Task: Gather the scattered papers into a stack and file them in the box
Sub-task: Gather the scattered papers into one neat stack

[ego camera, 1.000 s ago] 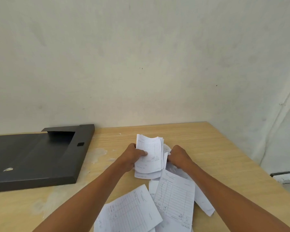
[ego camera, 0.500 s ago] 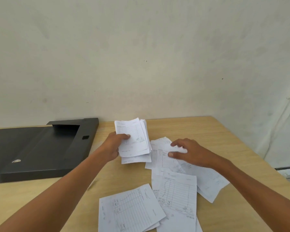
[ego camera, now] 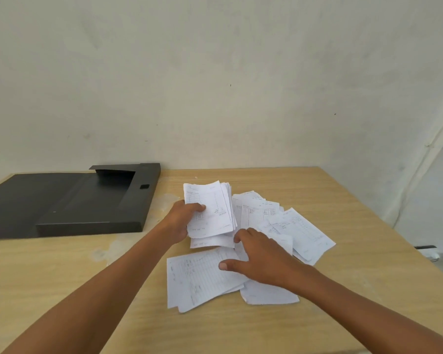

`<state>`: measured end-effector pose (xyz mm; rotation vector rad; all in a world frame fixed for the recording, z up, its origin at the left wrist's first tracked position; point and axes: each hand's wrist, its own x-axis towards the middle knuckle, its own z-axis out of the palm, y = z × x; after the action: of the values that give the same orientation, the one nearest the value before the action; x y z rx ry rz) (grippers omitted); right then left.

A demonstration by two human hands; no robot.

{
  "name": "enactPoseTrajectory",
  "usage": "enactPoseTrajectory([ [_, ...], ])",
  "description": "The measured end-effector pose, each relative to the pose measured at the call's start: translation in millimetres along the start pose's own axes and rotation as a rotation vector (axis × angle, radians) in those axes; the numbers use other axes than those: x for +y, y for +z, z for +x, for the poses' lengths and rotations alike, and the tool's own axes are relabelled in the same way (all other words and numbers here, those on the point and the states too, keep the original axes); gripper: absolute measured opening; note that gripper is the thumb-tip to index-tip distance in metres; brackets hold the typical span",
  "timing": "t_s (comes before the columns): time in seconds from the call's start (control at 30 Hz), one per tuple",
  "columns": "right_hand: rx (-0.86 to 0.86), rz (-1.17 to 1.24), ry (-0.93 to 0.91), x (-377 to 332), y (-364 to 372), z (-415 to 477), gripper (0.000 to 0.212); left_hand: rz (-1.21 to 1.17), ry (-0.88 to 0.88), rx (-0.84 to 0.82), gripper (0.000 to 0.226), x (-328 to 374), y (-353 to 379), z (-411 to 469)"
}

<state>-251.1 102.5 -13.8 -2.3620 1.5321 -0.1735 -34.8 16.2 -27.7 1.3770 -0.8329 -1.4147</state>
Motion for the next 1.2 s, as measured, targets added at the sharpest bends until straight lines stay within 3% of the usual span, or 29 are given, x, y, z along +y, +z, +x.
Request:
enactPoseTrajectory([
  [0.13,-0.076,-0.124,-0.026,-4,29,-12,0.099,-0.032,0.057,0.064,0.035,9,-16,-17],
  [0.23,-0.132,-0.172,-0.004,-1,37,-12,0.098,-0.04,0.081,0.094,0.038,14,-25,-23],
  [0.37,-0.029,-0.212,0.06,8,30,12,0.09,-0.077,0.167,0.13,0.035,20,-32,-26],
  [0.53,0.134,-0.283,0.18,12,25,58,0.104,-0.133,0.262,0.222,0.034,23,-40,-16],
  [0.6,0.149,-0.234,0.137,12,21,75,0.102,-0.142,0.276,0.229,0.029,24,-42,-12],
  [0.77,-0.099,-0.14,0.028,10,3,110,0.093,-0.16,0.26,0.258,0.04,23,-48,2],
  [0.97,-0.198,-0.106,0.133,12,0,132,0.087,-0.17,0.234,0.251,0.038,20,-47,9],
  [1.03,-0.161,-0.062,0.138,12,0,135,0.07,-0.176,0.244,0.25,0.034,18,-45,9],
  [1.13,-0.001,0.208,0.177,16,-3,138,0.029,-0.19,0.264,0.244,0.029,19,-43,7],
  [1.2,0.17,0.435,0.284,25,-16,139,0.024,-0.205,0.258,0.233,0.025,20,-41,6],
])
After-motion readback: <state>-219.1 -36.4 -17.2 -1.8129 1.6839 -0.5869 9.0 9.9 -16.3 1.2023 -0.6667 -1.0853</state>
